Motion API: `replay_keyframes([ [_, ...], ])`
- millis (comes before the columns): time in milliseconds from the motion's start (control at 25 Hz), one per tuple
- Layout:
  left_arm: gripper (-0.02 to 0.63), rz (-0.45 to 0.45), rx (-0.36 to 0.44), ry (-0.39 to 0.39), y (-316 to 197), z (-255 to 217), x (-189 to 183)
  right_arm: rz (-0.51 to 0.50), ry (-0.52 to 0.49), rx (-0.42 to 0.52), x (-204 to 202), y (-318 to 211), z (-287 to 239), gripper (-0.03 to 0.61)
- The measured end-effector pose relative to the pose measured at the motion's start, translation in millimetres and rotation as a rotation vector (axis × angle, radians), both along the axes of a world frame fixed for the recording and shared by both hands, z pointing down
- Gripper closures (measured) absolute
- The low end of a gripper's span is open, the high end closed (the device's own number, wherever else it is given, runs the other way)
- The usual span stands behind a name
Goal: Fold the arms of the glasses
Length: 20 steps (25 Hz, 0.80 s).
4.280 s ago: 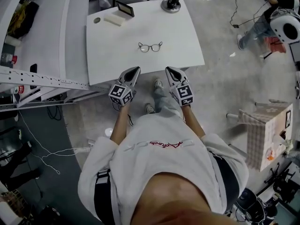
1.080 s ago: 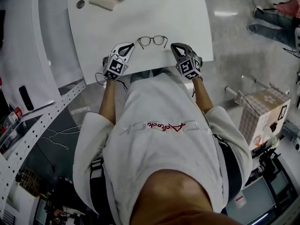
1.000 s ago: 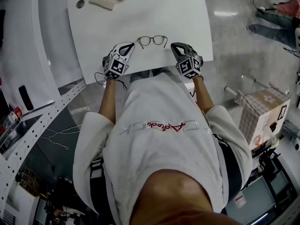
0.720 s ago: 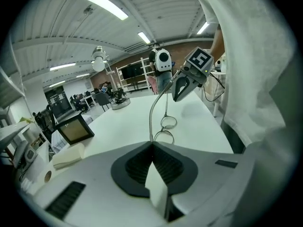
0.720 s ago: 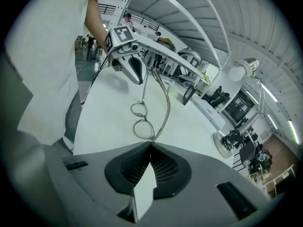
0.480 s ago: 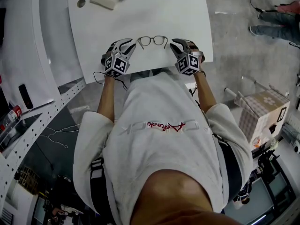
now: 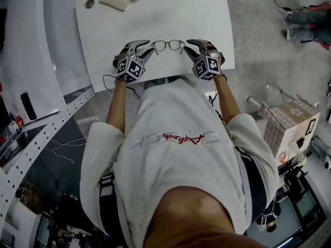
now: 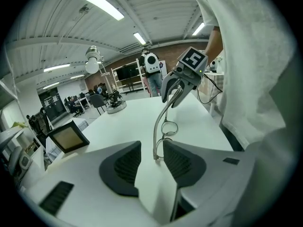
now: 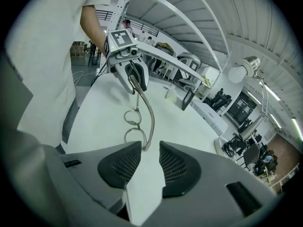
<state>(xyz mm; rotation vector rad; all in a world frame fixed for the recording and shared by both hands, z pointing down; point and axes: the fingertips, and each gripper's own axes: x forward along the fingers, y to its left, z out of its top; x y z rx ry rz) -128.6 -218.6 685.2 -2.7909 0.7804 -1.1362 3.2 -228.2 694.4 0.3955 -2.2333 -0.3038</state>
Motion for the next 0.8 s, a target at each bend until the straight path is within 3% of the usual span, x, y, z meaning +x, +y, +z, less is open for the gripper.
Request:
replay_keyframes([
  [360, 0.459, 0.017, -0.010, -0.014, -5.9, 2.8, 5.8, -0.061, -0.013, 0.013, -12.8, 3.7, -6.4, 0.488],
  [440, 0.477, 0.024, -0.013, -0.017, -6.3, 3.5, 7.1, -0.070, -0.016, 0.017, -15.3, 4.1, -6.9, 0.534],
  [600, 0.553, 0.042, -0.013, -0.023, -5.3, 4.0, 10.0, -0.082, -0.020, 0.015, -16.6, 4.5, -8.7, 0.546],
  [800, 0.563, 0.057, -0.018, -0.030, -7.2, 5.5, 12.4, -0.079, -0.026, 0.003, -15.9, 2.5, -8.7, 0.549],
])
